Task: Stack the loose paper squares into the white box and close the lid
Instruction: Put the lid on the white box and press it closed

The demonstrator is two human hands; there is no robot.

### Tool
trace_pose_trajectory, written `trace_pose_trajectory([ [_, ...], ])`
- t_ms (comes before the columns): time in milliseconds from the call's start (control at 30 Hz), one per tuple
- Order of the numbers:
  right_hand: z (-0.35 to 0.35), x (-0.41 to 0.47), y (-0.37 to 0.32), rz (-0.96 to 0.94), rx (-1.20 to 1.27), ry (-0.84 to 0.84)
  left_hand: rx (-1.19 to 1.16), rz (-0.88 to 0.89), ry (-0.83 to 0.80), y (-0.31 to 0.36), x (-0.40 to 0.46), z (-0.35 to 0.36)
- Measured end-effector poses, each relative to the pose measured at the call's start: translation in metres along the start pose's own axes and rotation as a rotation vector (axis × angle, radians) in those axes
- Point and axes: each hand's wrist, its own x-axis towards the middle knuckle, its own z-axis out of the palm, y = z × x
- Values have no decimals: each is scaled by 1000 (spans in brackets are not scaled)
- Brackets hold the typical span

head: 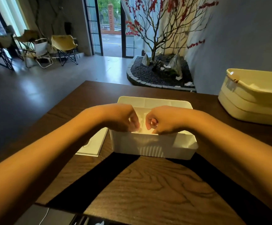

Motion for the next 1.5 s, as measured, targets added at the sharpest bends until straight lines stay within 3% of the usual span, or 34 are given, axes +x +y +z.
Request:
trace_pose_trajectory([
  [133, -2, -1, -8, 30, -38, -13, -34, -8, 98, 3, -9, 4],
  [267, -13, -7, -17, 91, 7, 57, -179, -7, 338, -1, -30, 0],
  [433, -20, 1, -77, 81, 196, 521, -210, -189, 734, -41, -52, -5],
  [500, -15, 10, -112, 15, 309, 554, -183, -353, 665, -65, -56, 2],
  [567, -8, 23, -142, -27, 452, 520, -173, -494, 468, -87, -56, 14],
  [633, -1, 38, -161, 8, 670, 489, -180, -572, 324, -103, -55, 26],
  [700, 12, 56, -169, 97, 818, 454, -137, -617, 294, -116, -53, 36],
  [967, 54, 85, -170, 435, 1039, 292, -161, -763, 335, -119, -62, 39],
  [1133, 66, 91, -181, 483, 1192, 378, -220, -779, 363, -115, -61, 38],
  [1300, 53, 86, -178, 476, 1402, 453, -590, -717, 362, -115, -71, 26],
  [1400, 48, 84, -180, 468, 1454, 451, -797, -633, 536, -107, -84, 8],
  [1500, 26, 79, -175, 426, 1405, 554, -825, -462, 676, -95, -94, -20],
])
